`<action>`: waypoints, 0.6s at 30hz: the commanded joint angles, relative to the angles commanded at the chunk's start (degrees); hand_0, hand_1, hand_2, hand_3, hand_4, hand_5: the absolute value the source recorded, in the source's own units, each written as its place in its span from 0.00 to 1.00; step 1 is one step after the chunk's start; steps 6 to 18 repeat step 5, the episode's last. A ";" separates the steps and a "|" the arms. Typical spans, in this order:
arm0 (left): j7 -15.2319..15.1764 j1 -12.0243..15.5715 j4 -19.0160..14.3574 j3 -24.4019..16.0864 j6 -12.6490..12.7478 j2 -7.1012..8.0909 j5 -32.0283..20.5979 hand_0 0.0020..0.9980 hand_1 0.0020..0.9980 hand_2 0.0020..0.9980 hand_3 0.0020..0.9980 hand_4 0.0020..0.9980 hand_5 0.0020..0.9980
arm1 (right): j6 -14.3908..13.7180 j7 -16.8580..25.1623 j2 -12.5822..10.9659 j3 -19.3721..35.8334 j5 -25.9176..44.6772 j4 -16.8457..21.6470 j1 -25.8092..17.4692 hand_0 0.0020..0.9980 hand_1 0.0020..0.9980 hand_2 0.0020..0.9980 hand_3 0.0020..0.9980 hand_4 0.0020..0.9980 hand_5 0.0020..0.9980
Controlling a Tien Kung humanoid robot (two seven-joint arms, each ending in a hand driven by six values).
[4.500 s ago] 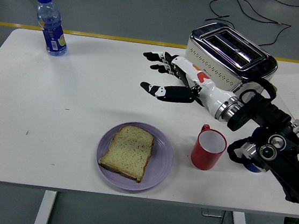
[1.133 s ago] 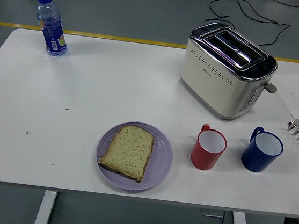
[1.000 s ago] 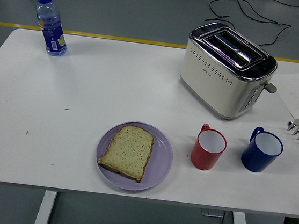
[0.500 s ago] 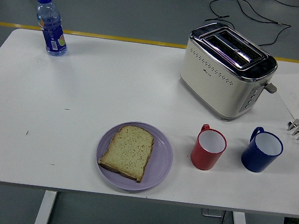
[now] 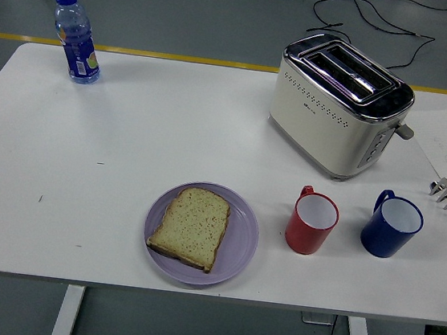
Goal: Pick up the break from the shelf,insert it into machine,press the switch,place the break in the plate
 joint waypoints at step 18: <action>0.05 0.29 0.00 -0.23 -0.11 0.04 0.50 0.66 0.57 0.60 0.61 0.31 1.00 | 0.20 0.29 -0.02 -0.04 0.41 0.01 -0.35 0.75 0.70 0.71 0.63 0.44 0.24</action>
